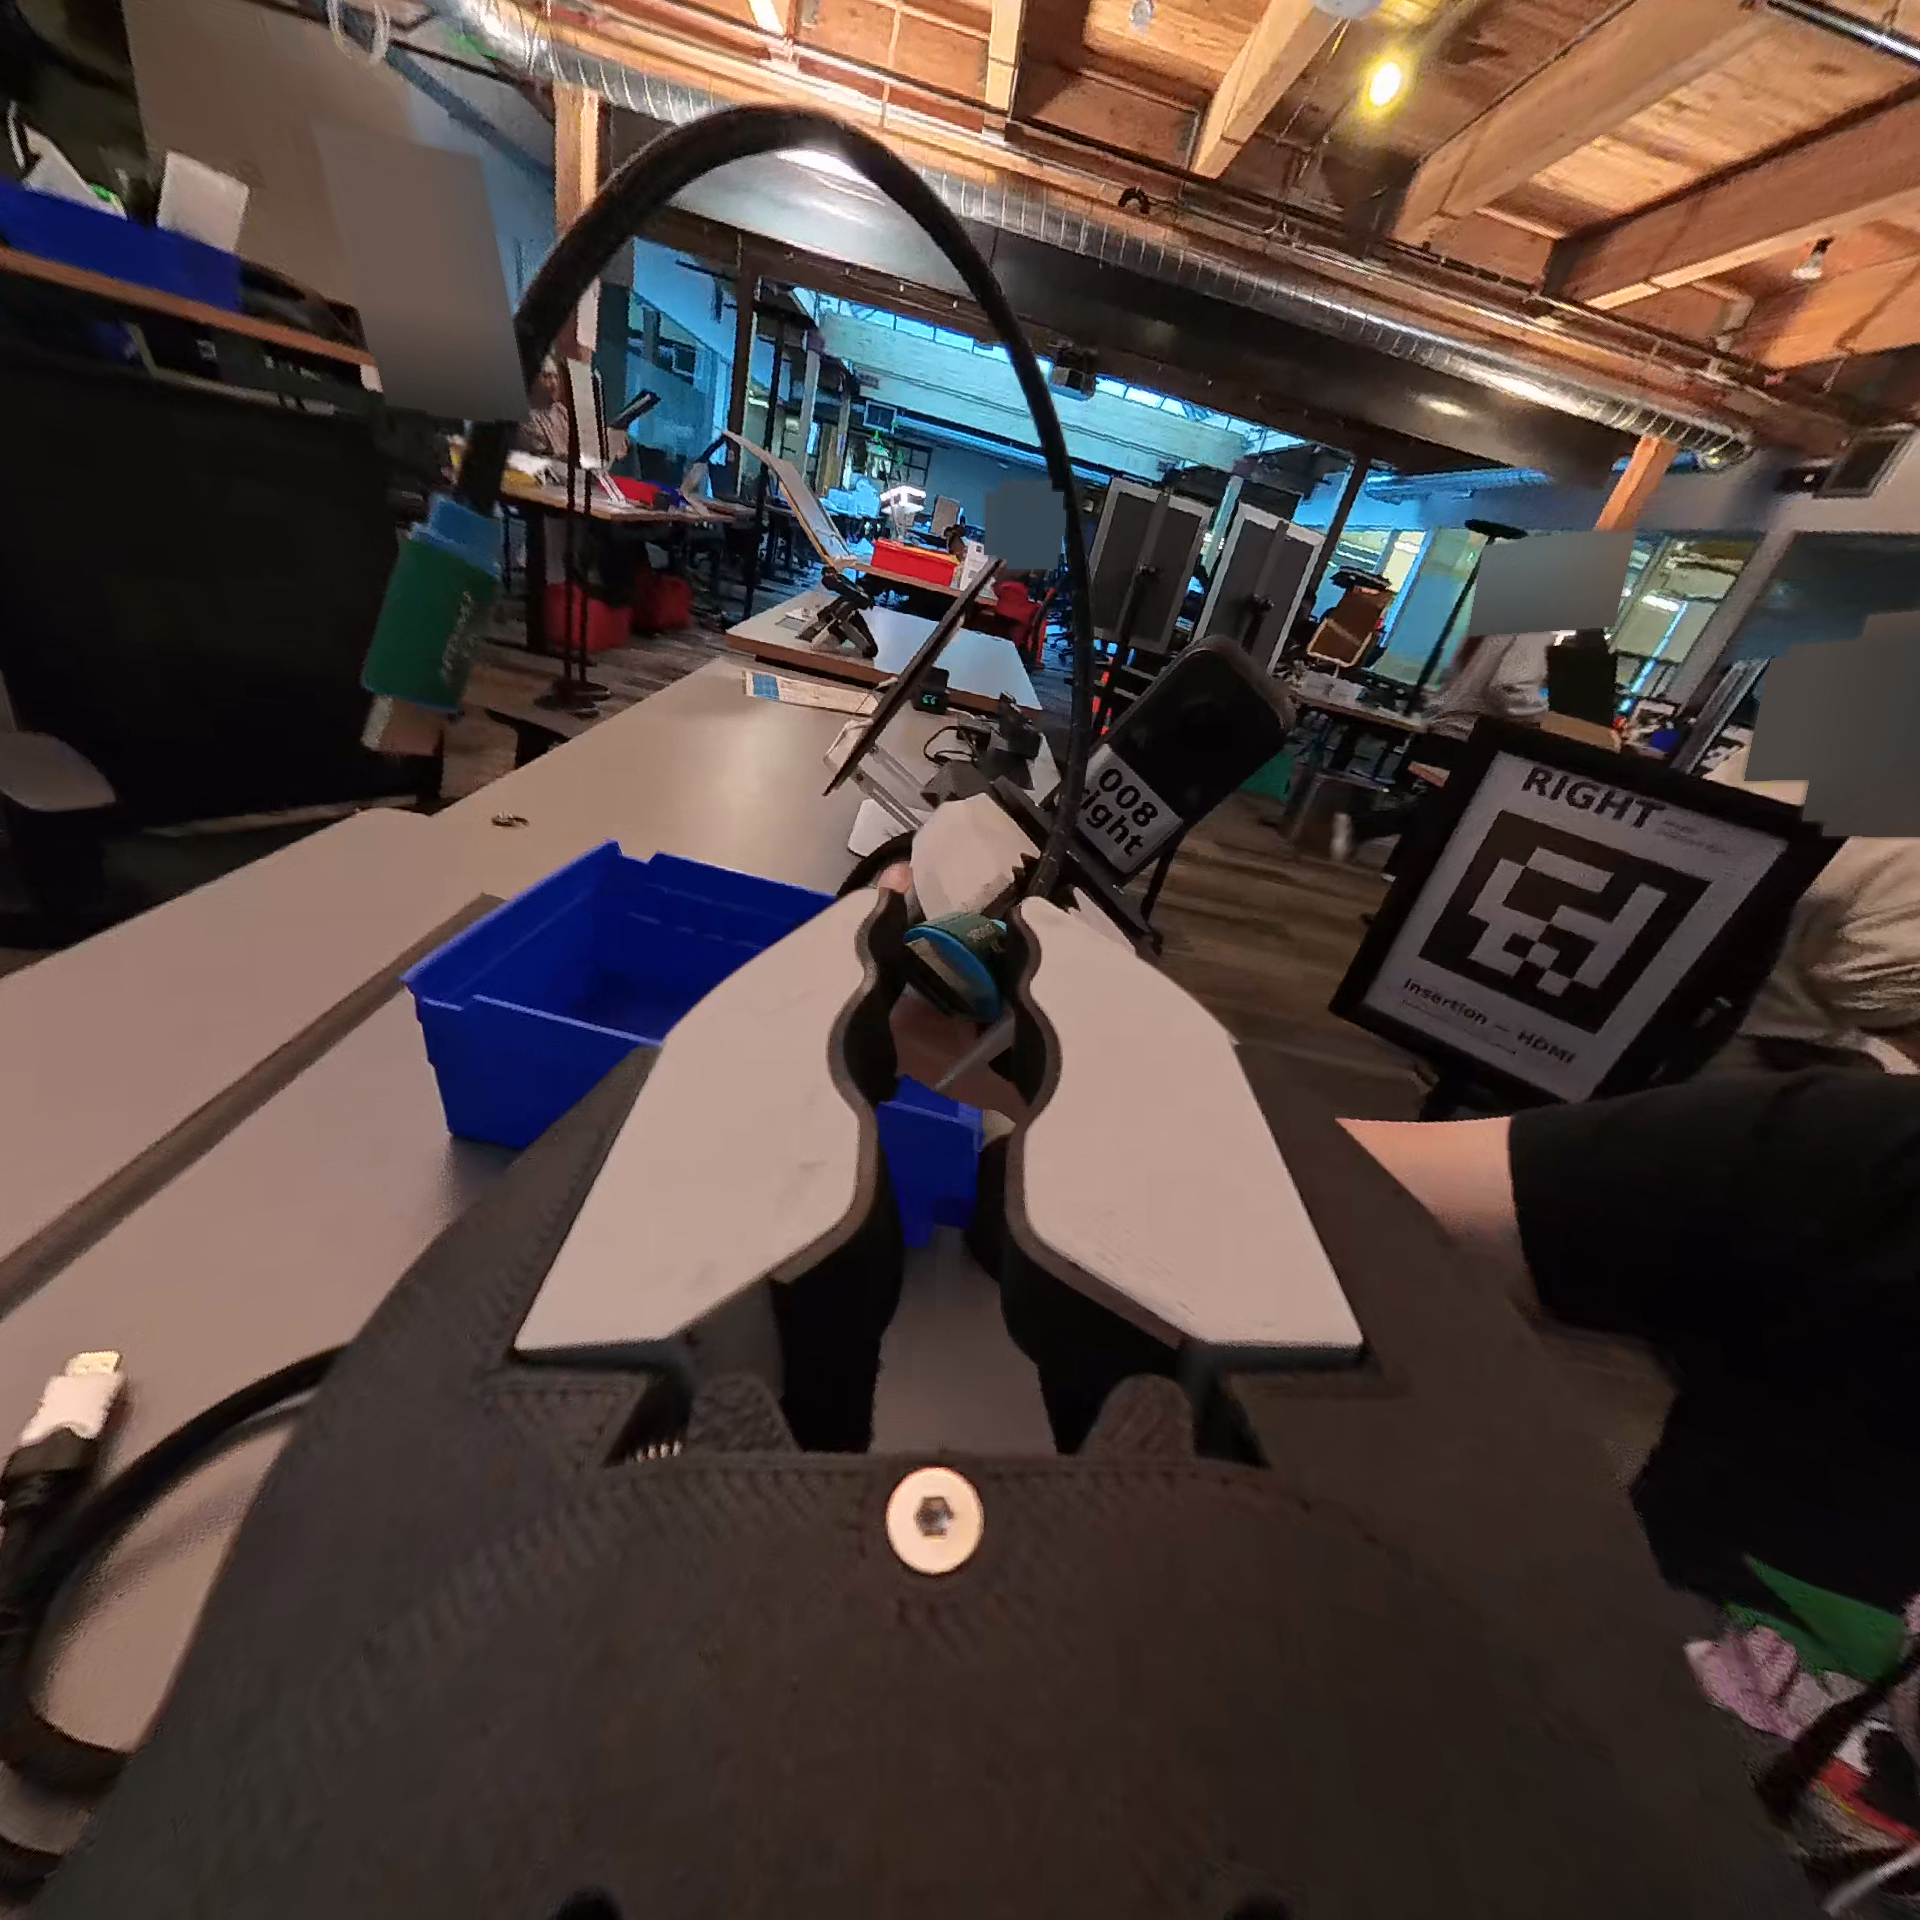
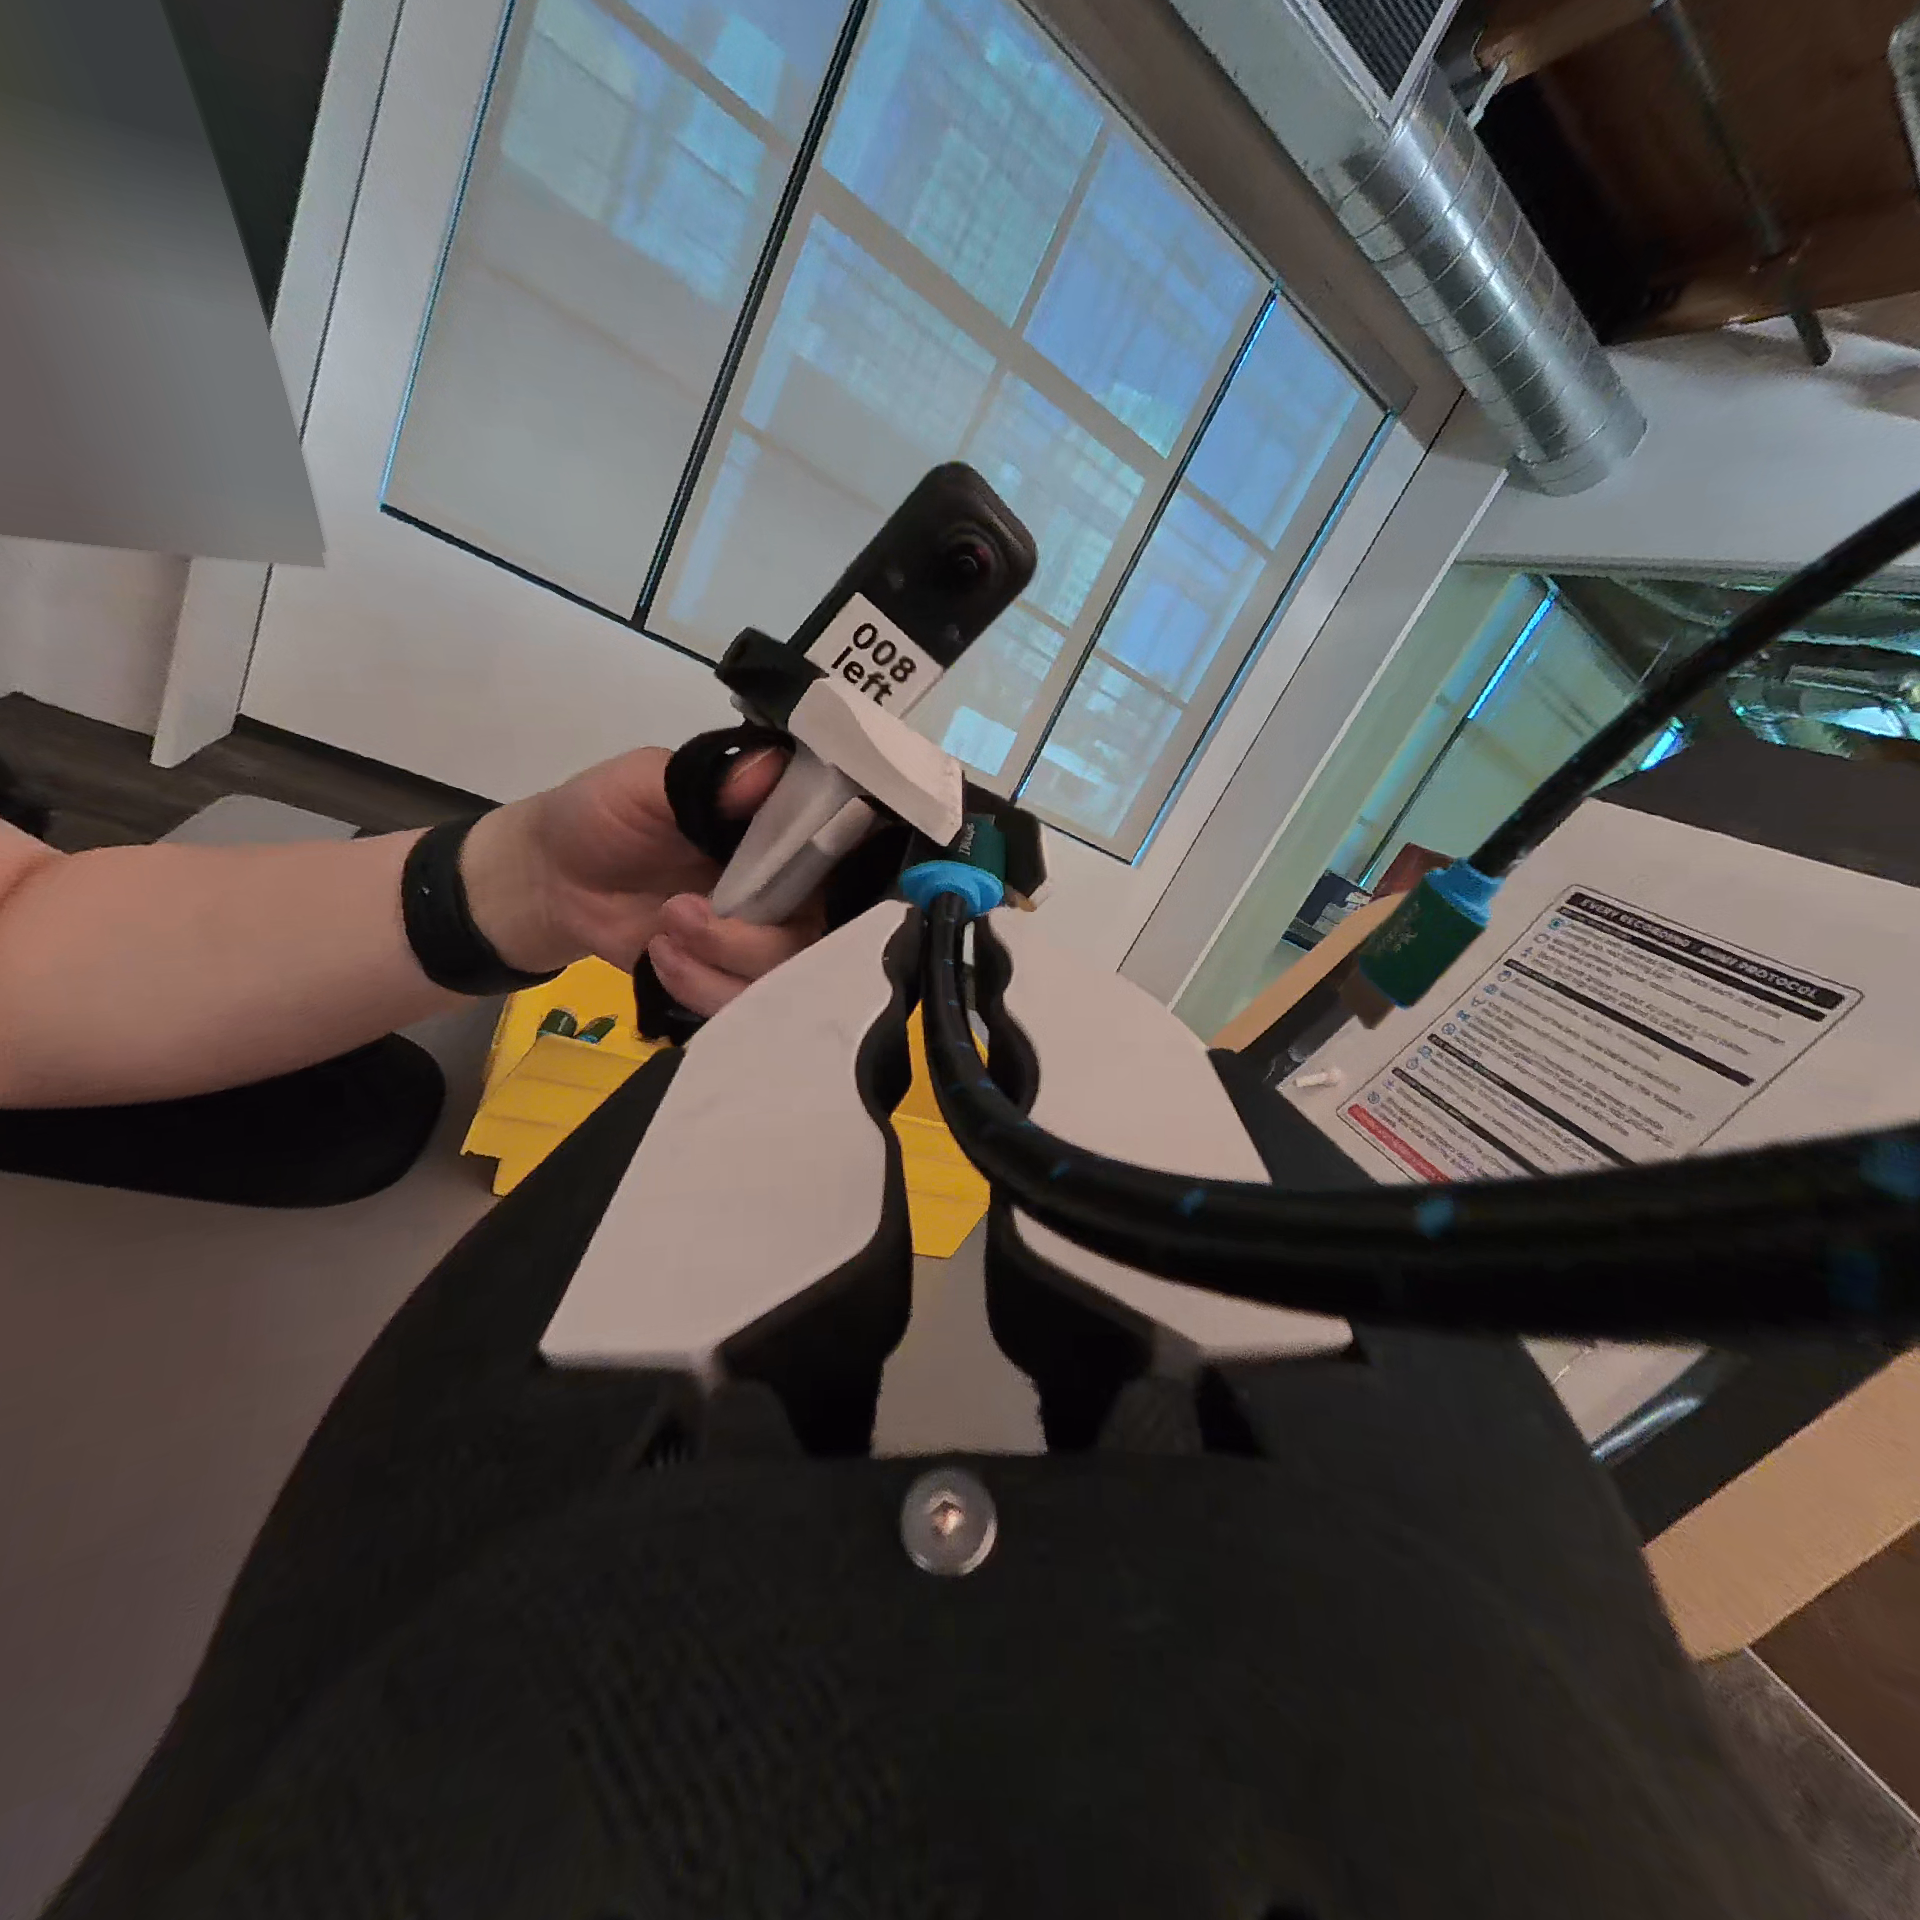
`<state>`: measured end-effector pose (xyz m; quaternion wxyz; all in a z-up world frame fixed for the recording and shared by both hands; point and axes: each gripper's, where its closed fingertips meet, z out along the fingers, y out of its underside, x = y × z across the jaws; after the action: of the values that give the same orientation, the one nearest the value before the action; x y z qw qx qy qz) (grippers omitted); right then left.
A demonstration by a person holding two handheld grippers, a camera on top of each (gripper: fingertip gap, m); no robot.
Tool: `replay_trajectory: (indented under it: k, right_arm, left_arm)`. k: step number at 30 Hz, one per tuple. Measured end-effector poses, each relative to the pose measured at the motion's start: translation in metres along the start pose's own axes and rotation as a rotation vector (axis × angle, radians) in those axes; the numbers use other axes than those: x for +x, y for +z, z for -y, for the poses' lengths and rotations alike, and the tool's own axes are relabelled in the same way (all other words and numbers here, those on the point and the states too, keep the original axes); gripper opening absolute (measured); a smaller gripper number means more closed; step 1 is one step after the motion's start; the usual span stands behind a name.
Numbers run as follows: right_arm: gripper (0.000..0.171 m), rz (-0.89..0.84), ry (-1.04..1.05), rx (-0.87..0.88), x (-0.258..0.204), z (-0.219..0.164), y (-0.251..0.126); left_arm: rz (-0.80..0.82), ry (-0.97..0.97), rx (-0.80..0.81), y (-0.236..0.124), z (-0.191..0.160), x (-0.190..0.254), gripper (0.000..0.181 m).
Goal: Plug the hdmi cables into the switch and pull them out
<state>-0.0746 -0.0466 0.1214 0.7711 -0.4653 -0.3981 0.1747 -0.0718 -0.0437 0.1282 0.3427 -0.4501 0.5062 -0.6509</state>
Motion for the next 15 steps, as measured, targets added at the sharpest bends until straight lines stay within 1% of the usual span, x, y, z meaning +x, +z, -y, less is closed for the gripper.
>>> replay_trajectory:
  k: [1, 6, 12, 15]
  right_arm:
    - [0.009, -0.013, 0.006, -0.006, 0.001, 0.0, 0.001]
    - [0.007, -0.025, 0.003, -0.002, 0.0, 0.005, 0.002]
    - [0.009, -0.005, 0.138, 0.024, 0.001, 0.009, 0.003]
    - [0.007, 0.008, 0.17, 0.042, 0.0, 0.012, 0.003]
  left_arm:
    - [0.004, 0.026, 0.01, 0.0, 0.001, 0.0, 0.017]
    - [0.009, 0.094, 0.025, -0.001, 0.005, 0.004, 0.017]
    - [0.052, 0.21, 0.022, -0.002, 0.008, 0.008, 0.017]
    - [0.056, 0.194, 0.024, -0.003, 0.009, 0.01, 0.017]
